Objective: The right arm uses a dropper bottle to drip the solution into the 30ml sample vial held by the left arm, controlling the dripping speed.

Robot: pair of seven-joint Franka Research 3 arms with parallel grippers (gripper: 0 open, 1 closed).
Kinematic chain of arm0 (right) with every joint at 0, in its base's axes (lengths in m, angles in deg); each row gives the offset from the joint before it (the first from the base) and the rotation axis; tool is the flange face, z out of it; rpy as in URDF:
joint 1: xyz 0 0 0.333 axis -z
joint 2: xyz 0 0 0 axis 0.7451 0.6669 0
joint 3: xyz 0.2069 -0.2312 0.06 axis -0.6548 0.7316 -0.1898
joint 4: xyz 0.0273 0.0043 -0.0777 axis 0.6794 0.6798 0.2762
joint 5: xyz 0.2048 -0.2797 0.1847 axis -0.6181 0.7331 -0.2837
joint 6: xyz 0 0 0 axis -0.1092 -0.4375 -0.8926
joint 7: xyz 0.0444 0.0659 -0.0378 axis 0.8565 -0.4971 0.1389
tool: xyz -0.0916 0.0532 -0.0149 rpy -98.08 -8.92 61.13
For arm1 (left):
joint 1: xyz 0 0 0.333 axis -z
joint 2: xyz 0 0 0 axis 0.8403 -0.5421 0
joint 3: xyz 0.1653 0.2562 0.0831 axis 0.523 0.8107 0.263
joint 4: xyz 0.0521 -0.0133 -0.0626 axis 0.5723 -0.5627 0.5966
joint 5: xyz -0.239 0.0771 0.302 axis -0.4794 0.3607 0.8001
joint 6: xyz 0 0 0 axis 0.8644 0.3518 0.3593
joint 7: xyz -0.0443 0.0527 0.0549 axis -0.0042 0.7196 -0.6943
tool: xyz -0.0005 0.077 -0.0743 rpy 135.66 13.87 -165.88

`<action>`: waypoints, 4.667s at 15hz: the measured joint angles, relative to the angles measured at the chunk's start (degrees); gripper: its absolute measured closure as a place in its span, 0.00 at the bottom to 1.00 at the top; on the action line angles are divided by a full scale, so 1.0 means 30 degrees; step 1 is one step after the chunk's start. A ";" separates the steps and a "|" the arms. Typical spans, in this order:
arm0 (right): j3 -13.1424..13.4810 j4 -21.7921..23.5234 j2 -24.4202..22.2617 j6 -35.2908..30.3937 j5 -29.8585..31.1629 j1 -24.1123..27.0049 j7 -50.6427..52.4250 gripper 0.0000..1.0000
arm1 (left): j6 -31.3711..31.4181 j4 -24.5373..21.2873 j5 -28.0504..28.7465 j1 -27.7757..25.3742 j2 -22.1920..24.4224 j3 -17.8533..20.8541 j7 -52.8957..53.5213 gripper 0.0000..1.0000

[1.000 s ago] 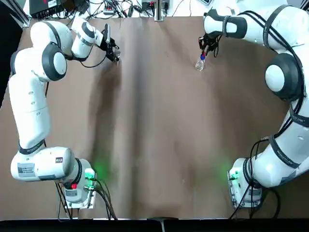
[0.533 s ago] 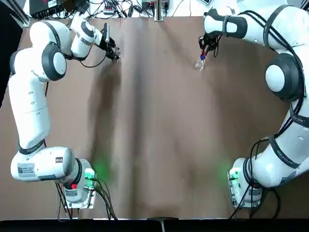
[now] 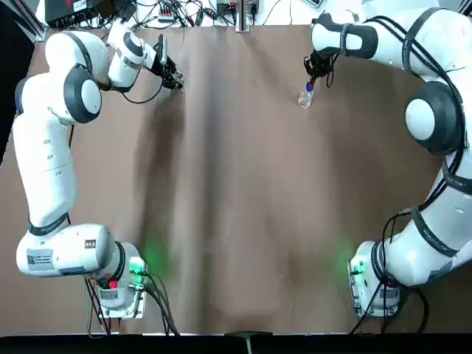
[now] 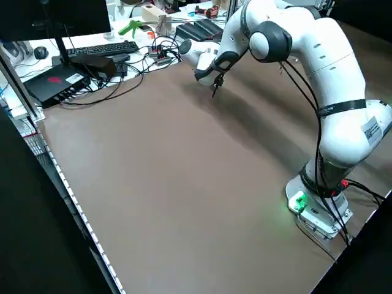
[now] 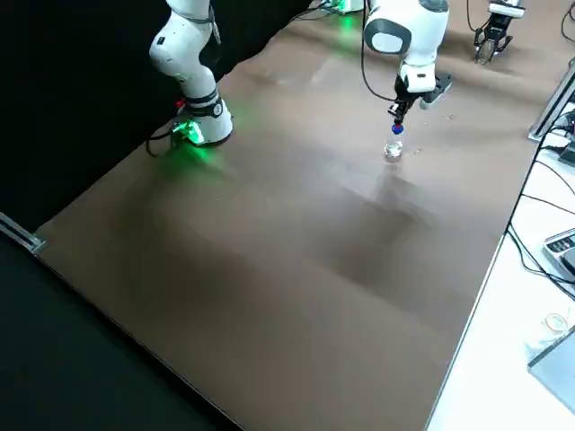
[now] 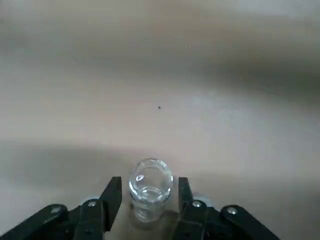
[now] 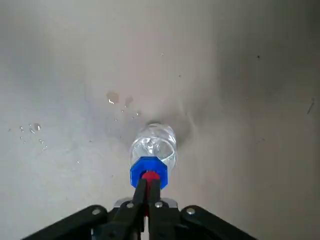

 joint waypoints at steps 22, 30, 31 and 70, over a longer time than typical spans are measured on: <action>-0.0001 -0.0026 -0.0004 -0.0116 0.0001 0.0000 -0.0172 0.89 | 0.0001 0.0015 -0.0002 0.0020 0.0000 -0.0065 0.0020 0.59; -0.0005 -0.0027 -0.0004 -0.0116 0.0002 0.0000 -0.0179 0.87 | 0.0002 0.0013 -0.0003 0.0016 -0.0001 -0.0063 0.0021 0.68; -0.0005 -0.0027 -0.0004 -0.0116 0.0002 0.0000 -0.0180 0.87 | 0.0002 0.0014 -0.0002 0.0015 -0.0001 -0.0062 0.0021 0.69; 0.0171 -0.1121 -0.1532 -0.2487 0.0018 0.0212 -0.0270 0.85 | 0.1301 0.0892 1.3874 0.9105 0.4363 -0.0069 -1.7626 0.68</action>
